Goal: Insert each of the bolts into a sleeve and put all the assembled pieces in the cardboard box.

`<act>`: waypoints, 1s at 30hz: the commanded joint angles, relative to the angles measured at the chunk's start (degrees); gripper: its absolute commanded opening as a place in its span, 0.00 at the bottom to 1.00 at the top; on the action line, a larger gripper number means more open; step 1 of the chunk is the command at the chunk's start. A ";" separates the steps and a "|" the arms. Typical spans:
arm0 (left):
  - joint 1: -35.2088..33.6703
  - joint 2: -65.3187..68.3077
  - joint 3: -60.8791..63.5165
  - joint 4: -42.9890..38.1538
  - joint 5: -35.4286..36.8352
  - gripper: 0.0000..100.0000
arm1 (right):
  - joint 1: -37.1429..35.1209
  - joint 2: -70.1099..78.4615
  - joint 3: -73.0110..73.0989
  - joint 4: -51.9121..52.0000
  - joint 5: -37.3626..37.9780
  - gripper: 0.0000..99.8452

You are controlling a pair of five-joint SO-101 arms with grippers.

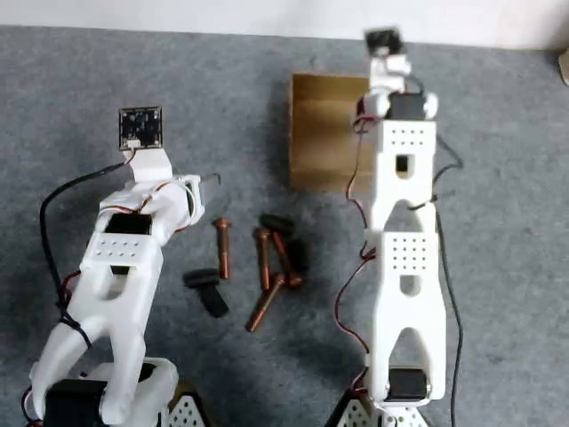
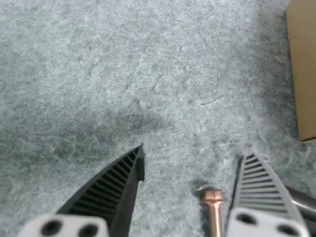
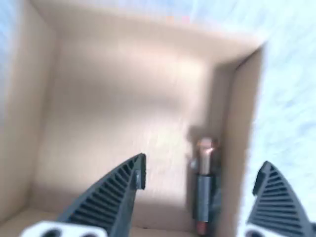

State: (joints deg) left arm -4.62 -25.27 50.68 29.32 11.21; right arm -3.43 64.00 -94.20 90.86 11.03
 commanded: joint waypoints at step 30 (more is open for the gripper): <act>1.71 -35.38 -0.84 24.18 -6.77 0.29 | -12.26 -93.32 92.62 3.91 -3.16 0.32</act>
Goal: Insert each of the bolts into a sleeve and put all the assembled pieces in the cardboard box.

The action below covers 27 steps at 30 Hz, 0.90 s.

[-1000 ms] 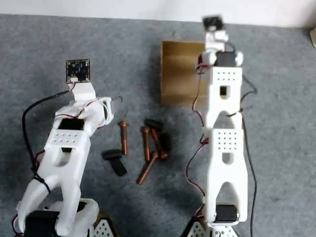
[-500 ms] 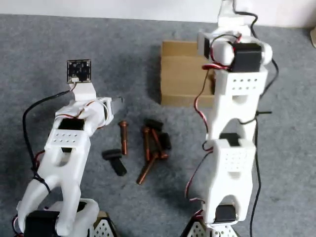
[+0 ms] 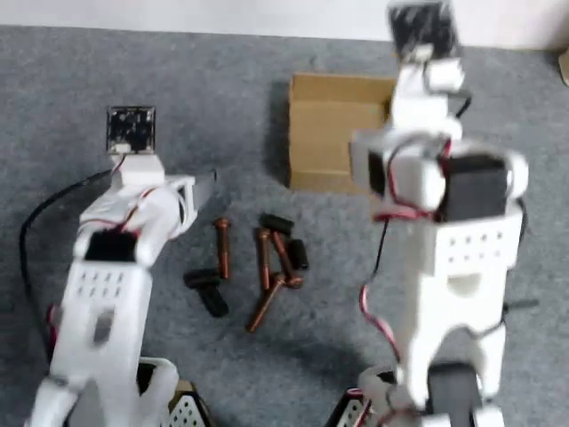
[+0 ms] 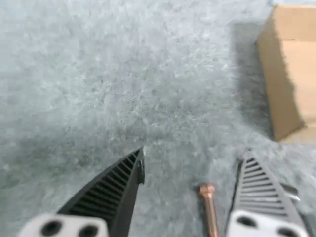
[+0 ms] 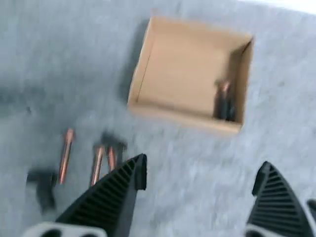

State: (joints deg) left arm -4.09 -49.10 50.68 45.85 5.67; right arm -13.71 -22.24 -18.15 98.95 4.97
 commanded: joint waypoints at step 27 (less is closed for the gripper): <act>13.49 -18.86 19.74 -2.55 -3.52 0.29 | -7.69 -19.65 69.67 -34.95 3.78 0.32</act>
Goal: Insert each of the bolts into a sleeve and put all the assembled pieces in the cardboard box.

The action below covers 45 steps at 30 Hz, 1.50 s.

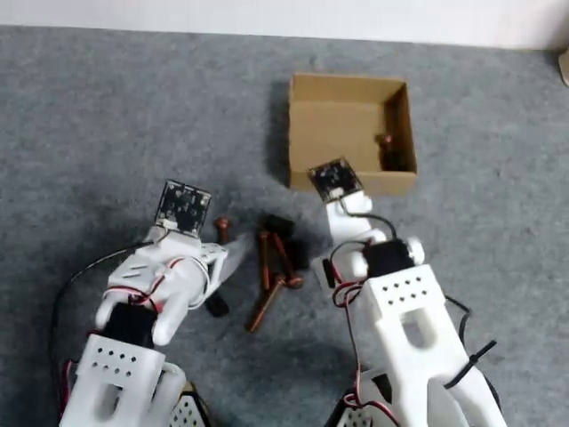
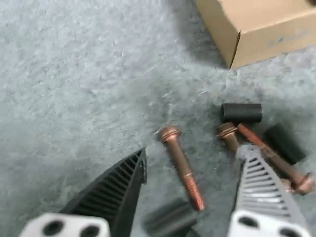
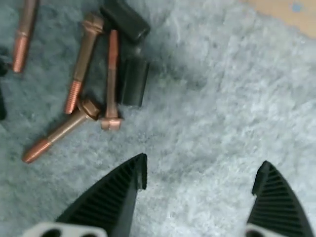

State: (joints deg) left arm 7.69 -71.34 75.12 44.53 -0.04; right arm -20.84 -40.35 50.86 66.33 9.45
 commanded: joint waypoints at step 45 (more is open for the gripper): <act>-8.75 46.46 -27.30 11.34 17.14 0.28 | -7.96 -1.36 3.21 -12.44 -4.66 0.32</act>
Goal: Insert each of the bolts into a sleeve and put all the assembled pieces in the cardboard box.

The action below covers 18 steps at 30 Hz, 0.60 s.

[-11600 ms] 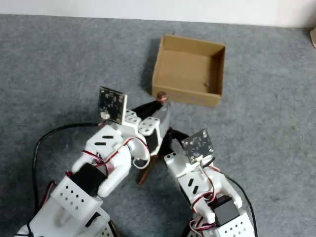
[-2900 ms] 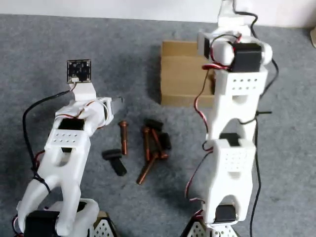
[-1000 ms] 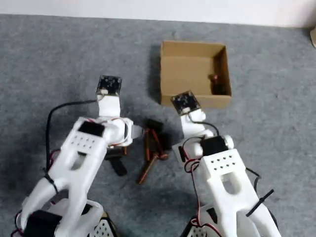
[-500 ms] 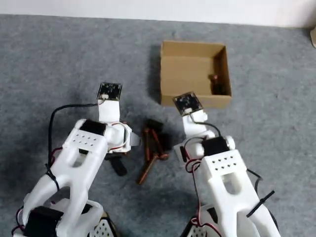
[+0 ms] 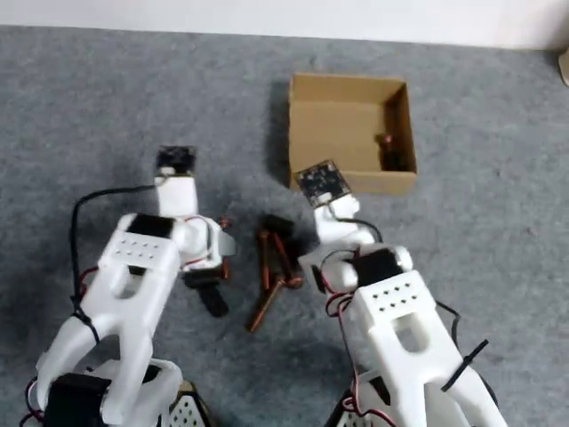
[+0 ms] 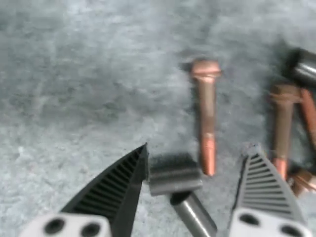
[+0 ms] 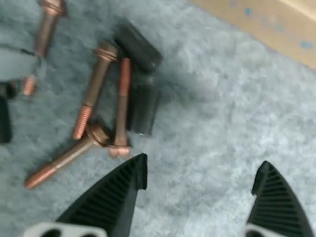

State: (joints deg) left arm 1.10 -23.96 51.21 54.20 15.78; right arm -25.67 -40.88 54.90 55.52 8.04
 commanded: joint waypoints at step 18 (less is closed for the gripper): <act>-10.86 -0.66 -7.69 7.12 2.55 0.29 | -8.04 27.91 -14.11 -7.96 -6.07 0.32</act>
State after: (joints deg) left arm -8.92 -23.96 46.02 60.97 17.98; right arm -33.14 -14.42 45.14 48.75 2.59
